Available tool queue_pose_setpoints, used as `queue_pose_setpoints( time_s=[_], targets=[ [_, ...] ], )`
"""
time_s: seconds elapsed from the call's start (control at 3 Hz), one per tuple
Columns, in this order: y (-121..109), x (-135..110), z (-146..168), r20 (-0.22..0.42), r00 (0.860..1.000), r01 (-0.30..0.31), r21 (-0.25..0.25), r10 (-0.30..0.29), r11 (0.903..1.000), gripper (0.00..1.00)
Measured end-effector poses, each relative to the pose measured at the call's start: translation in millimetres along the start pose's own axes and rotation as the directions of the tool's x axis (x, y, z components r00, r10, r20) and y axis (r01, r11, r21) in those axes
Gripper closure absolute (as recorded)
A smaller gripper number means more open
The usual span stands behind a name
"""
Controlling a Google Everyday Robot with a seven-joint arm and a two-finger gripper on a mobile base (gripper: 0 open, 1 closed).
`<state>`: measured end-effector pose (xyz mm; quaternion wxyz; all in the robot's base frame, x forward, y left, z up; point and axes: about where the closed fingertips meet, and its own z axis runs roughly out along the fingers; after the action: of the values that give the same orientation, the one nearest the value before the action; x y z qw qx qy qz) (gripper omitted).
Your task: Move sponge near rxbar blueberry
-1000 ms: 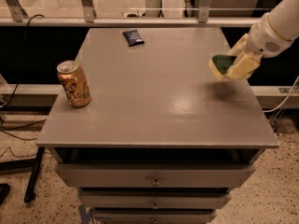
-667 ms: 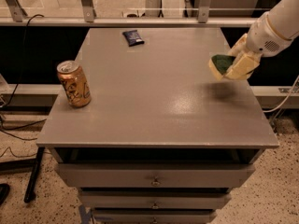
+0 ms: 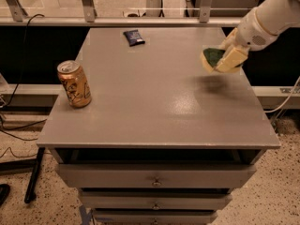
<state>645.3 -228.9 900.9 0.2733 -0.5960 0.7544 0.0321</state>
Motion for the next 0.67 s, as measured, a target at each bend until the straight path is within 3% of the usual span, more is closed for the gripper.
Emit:
queue_pose_setpoints(
  time_s=[0.33, 0.67],
  targets=[
    [-67, -37, 57, 0.048, 0.999, 0.003, 0.056, -0.006, 0.9984, 1.00],
    [-102, -59, 89, 0.080, 0.997, -0.002, 0.080, -0.004, 0.9968, 1.00]
  ],
)
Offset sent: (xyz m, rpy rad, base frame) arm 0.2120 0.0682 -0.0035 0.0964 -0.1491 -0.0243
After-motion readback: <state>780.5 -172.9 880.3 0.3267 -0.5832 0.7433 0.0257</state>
